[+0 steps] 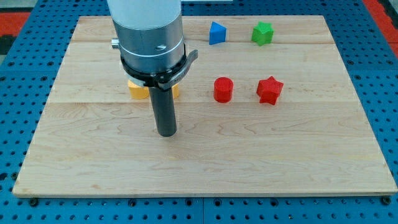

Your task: Move the yellow hexagon towards the bottom of the yellow heart

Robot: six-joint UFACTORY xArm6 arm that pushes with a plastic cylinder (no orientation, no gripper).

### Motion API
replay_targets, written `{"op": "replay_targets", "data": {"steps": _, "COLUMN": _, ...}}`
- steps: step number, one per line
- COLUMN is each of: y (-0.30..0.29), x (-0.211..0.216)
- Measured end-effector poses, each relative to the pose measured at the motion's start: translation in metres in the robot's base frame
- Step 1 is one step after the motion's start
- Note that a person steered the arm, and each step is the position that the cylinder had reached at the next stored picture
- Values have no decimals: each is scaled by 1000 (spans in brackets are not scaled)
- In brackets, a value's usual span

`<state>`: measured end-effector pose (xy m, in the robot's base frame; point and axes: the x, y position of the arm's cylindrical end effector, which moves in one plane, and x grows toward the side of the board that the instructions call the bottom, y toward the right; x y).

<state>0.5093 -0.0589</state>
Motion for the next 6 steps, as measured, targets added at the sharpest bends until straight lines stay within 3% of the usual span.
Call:
{"op": "replay_targets", "data": {"steps": 2, "y": 53, "x": -42}}
{"op": "replay_targets", "data": {"steps": 4, "y": 33, "x": -107}}
{"op": "replay_targets", "data": {"steps": 5, "y": 20, "x": -118}}
{"op": "replay_targets", "data": {"steps": 6, "y": -16, "x": -91}}
